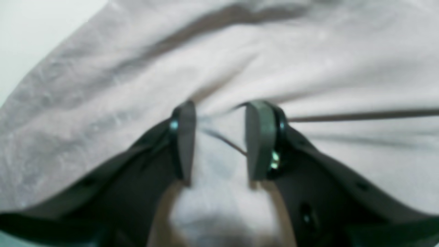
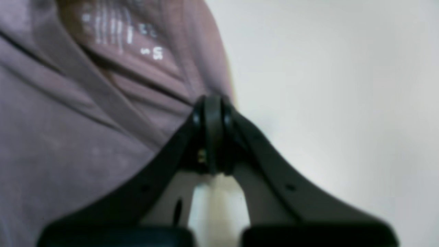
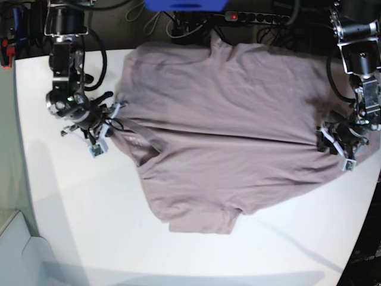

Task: Layout the t-shirt on the table in an organized manner, then fold the t-shirt properly
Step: 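Release the hem and regrasp the shirt side with the right gripper, then drag the grasped shirt side with the right gripper toward the shirt center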

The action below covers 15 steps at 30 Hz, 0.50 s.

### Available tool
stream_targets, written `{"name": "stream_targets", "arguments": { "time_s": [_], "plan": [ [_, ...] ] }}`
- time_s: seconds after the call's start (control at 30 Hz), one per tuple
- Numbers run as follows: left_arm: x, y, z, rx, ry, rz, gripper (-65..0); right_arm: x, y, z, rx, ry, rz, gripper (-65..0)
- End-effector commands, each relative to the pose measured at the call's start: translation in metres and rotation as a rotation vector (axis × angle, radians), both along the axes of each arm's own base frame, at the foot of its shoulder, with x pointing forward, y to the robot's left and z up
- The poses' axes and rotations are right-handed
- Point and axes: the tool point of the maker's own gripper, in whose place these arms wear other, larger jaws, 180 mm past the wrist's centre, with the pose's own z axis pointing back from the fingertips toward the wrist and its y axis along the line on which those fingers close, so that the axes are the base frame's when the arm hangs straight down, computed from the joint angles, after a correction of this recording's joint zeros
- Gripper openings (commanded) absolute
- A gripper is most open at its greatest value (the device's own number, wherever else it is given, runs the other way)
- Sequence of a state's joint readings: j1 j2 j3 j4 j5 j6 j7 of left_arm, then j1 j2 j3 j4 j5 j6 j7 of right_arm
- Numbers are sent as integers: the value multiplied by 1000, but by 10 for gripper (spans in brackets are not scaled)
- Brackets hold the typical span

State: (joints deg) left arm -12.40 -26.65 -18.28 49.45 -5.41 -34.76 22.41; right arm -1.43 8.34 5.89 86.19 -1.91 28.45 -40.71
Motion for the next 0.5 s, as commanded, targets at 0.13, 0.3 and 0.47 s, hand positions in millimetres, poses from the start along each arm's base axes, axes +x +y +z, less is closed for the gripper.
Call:
{"name": "stream_targets", "arguments": {
  "time_s": [0.13, 0.3, 0.47],
  "plan": [
    [-4, 12, -1, 56, 45, 5, -404, 9, -10, 51, -83, -128, 4, -650],
    [-5, 4, -6, 41, 50, 0, -404, 36, 13, 84, -47, -233, 27, -650],
    [-7, 7, -6, 47, 55, 1, -404, 65, 57, 84, -11, -235, 129, -650]
  ]
}}
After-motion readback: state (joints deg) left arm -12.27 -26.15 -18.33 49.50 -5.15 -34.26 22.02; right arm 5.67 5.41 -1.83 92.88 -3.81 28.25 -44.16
